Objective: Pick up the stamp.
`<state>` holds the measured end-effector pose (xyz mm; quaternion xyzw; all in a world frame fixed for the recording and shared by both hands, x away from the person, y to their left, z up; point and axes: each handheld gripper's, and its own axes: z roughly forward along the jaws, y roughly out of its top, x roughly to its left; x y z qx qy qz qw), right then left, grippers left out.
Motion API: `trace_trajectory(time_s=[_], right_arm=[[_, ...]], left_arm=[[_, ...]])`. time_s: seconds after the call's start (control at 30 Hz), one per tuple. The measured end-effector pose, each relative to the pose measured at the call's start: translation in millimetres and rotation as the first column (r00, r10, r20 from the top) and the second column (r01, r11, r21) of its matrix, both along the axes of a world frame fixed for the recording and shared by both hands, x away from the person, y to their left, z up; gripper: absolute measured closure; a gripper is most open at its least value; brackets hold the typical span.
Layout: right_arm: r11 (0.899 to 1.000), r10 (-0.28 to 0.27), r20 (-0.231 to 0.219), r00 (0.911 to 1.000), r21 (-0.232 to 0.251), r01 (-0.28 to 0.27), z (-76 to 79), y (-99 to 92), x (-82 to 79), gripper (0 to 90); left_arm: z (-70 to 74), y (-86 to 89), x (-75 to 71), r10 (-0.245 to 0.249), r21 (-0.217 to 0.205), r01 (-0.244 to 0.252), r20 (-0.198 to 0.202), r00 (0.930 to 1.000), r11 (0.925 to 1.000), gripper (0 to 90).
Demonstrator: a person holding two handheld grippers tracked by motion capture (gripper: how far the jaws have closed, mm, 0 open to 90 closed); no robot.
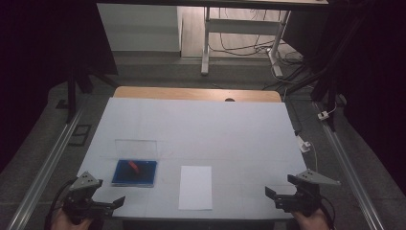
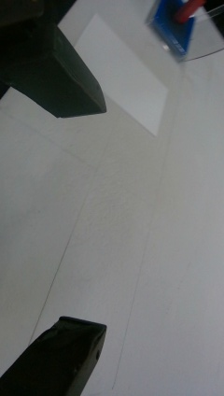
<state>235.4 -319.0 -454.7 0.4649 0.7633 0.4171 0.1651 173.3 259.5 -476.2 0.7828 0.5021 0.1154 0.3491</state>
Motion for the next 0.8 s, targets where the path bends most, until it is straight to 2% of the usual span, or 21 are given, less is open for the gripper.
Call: trace_trajectory(time_s=[0.07,0.2,0.47,0.8], right_arm=[[1.0,0.001,0.002,1.0,-0.012,-0.001,-0.3,0.2,0.5,0.0],[1.0,0.019,-0.025,0.9995,-0.021,-0.02,-1.7,1.9,2.8,0.0],[0.997,0.074,-0.053,0.9958,-0.031,-0.076,-3.2,4.6,5.1,0.0],[0.995,0.093,-0.047,0.9946,-0.043,-0.095,-3.0,6.6,3.9,0.0]], left_arm=[[-0.3,0.5,0.7,-0.001,-0.006,0.001,-0.006,1.0,1.0,0.0],[-0.8,1.4,1.5,-0.006,-0.011,0.005,-0.016,0.9999,0.9999,0.2],[-1.0,1.2,2.4,-0.011,-0.009,0.01,-0.023,0.9997,0.9999,0.0],[-0.6,2.6,2.8,0.001,-0.022,-0.001,-0.026,0.9997,0.9998,0.0]])
